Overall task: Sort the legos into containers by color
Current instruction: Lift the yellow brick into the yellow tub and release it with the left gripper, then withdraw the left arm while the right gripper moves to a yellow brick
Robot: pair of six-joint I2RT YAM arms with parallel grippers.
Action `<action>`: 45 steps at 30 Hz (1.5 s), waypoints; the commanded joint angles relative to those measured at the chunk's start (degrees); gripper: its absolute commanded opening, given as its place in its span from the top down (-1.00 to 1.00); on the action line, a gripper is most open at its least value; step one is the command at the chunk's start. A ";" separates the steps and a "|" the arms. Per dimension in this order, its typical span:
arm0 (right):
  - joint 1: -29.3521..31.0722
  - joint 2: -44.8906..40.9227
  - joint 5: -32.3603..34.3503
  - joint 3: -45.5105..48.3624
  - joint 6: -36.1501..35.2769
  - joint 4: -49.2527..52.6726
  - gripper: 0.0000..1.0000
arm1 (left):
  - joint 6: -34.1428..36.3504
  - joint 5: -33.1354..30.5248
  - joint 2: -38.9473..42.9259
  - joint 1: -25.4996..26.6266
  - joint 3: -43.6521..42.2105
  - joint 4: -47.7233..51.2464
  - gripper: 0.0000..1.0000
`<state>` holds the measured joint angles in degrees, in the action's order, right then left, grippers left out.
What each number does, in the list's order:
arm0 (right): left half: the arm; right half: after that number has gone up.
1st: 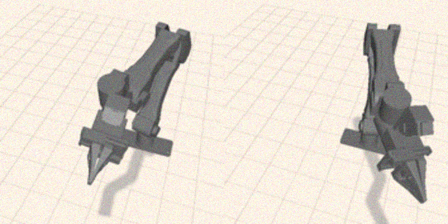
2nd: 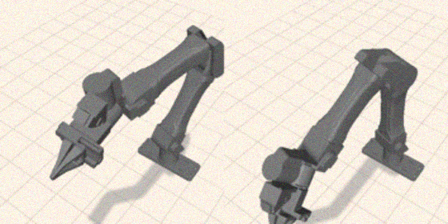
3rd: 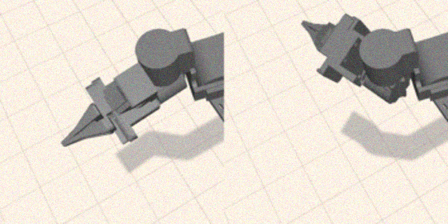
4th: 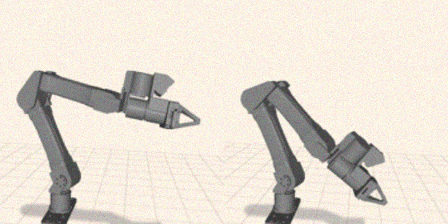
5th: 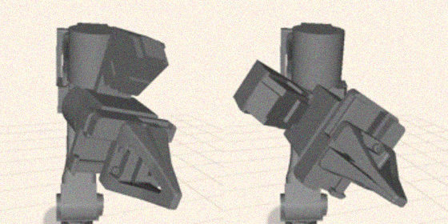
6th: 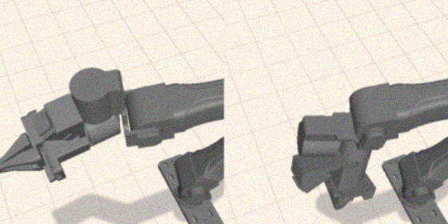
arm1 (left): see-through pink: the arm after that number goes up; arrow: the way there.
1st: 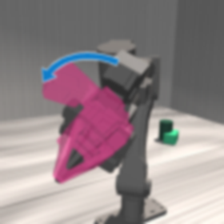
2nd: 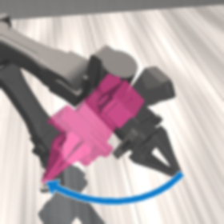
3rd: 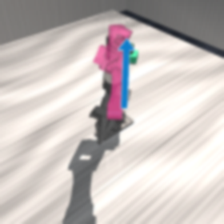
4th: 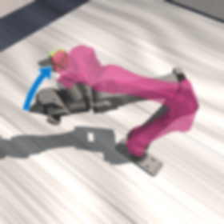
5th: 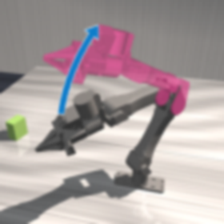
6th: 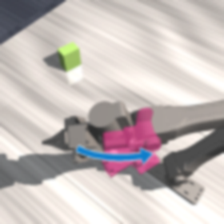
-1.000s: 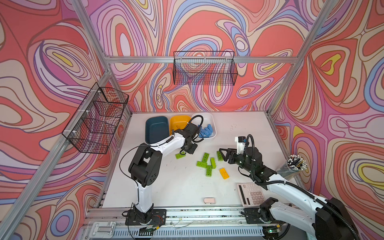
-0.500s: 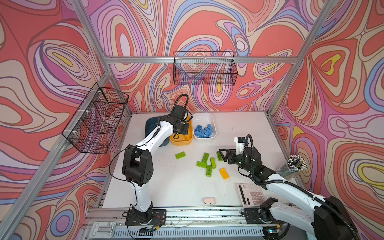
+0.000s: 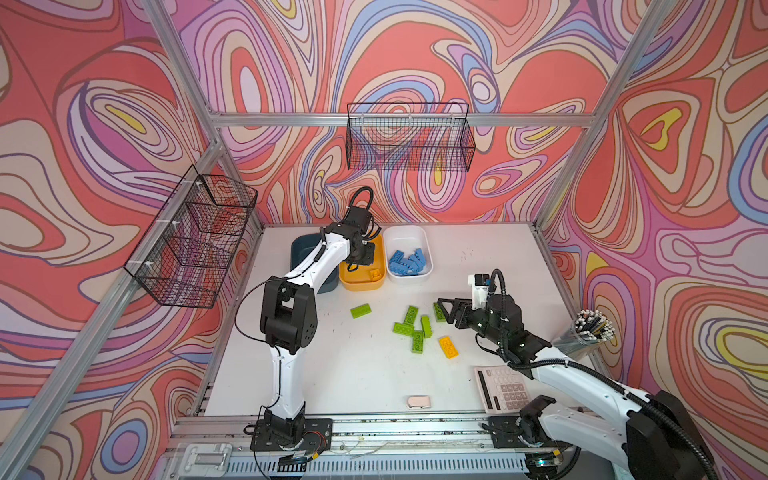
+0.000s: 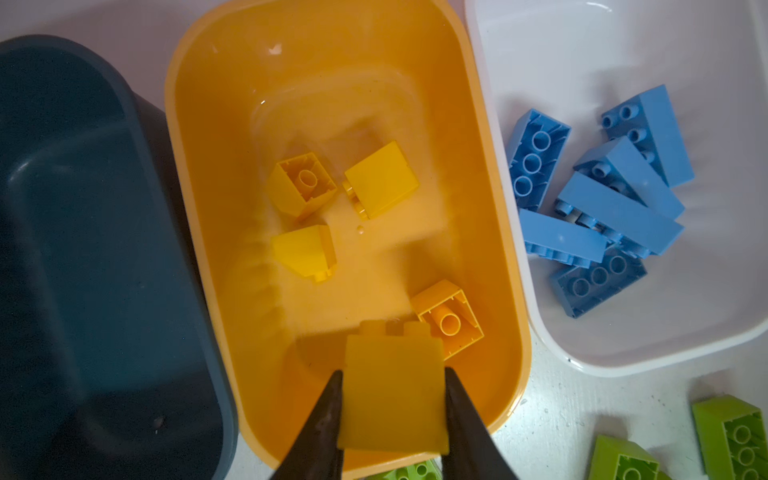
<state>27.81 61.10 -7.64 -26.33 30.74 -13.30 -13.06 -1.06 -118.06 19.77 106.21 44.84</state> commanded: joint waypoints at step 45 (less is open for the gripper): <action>16.38 20.36 18.24 -10.80 1.99 35.54 -0.20 | -2.28 7.32 59.24 4.67 -43.90 -11.09 -0.30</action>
<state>43.72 80.27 8.91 -35.97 31.27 21.10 -16.12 5.58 -60.29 24.43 62.43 34.81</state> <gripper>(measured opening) 0.606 0.653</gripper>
